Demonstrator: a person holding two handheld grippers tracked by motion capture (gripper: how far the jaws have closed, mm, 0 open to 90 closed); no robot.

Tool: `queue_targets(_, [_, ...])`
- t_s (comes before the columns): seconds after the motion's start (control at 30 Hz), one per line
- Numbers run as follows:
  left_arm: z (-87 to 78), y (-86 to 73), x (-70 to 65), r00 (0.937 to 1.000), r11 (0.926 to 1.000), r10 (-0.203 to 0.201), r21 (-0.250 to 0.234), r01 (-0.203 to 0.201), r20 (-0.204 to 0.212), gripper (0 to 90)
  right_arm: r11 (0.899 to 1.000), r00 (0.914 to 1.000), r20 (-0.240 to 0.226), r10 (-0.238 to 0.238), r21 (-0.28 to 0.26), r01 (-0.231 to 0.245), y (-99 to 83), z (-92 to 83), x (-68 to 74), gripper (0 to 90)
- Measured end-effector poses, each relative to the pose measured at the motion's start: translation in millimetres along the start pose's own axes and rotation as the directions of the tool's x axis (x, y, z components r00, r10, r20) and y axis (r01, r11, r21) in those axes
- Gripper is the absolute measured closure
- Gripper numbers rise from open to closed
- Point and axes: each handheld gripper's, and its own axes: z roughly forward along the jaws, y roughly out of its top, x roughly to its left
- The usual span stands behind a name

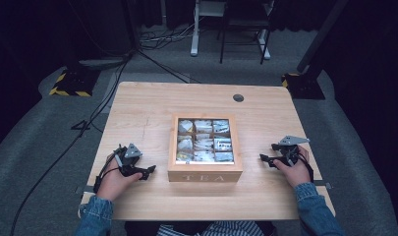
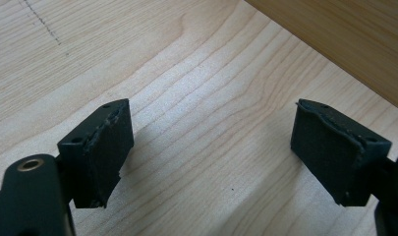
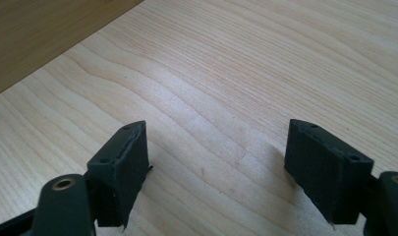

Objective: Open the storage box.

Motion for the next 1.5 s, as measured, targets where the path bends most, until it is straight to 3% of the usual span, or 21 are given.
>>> queue_targets(0.27, [-2.1, 0.8, 3.5, 0.9999, 1.0000, 0.002, 0.008, -0.002, 0.011, 21.1, 1.000, 1.0000, 0.000, 0.000, -0.001, 0.000, 0.0, 0.1, 0.1, 25.0])
queue_targets(0.3, [-3.2, 1.6, 3.1, 0.9996, 0.9997, -0.019, 0.013, 0.018, 0.023, 22.8, 1.000, 1.0000, 0.001, 0.000, 0.000, 0.000, 0.0, 0.0, 0.2, 25.3])
queue_targets(0.37, [-4.1, 2.2, 3.2, 0.9994, 0.9997, -0.021, 0.011, 0.021, 0.026, 23.7, 1.000, 1.0000, 0.002, 0.002, -0.001, -0.002, -0.1, 0.0, 0.1, 25.8])
queue_targets(0.57, [-20.7, 11.6, 0.7, 0.9999, 0.9997, -0.009, -0.023, 0.009, 0.012, 24.4, 1.000, 1.0000, 0.007, 0.005, -0.001, -0.005, -0.1, -0.3, 0.1, 26.7])
queue_targets(0.9, [-39.4, 23.1, -7.6, 0.9999, 0.9993, 0.009, -0.037, -0.009, -0.006, 24.8, 1.000, 1.0000, 0.006, 0.004, -0.001, -0.004, -0.1, -0.4, -0.2, 27.2])
queue_targets(1.33, [-54.7, 38.0, -26.7, 0.9984, 0.9969, 0.041, -0.068, -0.039, 0.039, 25.1, 1.000, 1.0000, 0.007, 0.004, -0.001, -0.004, -0.2, -0.5, -0.2, 27.3])
queue_targets(1.5, [-54.6, 41.7, -34.1, 0.9941, 0.9956, 0.039, -0.089, -0.030, 0.101, 25.1, 1.000, 1.0000, 0.007, 0.004, -0.001, -0.004, -0.2, -0.5, -0.2, 27.3])
